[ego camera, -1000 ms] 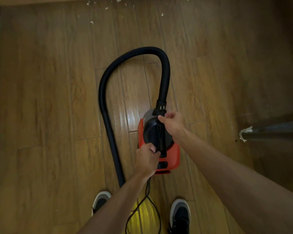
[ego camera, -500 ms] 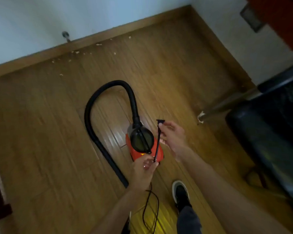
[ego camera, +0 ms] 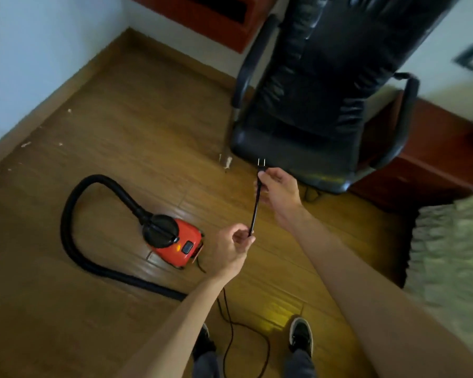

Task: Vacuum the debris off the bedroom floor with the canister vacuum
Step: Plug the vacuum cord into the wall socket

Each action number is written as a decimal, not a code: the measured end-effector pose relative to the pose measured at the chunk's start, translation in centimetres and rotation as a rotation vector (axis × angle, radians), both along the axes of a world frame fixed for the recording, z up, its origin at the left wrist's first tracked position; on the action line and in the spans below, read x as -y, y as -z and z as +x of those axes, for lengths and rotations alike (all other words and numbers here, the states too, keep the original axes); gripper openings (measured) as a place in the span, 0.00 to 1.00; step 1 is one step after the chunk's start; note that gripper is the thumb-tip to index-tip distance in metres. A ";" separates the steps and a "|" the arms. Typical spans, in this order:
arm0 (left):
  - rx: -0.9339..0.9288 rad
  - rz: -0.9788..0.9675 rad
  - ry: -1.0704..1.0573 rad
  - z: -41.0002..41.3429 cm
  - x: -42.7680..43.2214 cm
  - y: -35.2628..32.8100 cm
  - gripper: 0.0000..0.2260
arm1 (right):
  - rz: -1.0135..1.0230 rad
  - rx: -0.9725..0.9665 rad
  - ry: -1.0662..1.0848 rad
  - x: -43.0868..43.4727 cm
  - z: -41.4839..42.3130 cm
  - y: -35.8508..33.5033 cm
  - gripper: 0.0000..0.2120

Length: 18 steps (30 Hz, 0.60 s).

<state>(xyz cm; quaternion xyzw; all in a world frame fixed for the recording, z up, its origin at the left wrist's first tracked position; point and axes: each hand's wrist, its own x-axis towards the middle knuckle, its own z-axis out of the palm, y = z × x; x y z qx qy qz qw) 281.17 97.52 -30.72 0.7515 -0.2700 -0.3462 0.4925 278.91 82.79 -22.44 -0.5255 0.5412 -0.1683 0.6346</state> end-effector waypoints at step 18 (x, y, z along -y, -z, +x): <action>0.232 -0.032 0.340 -27.1 23.4 -10.0 0.07 | -0.141 0.089 0.406 20.9 -32.5 -7.5 0.04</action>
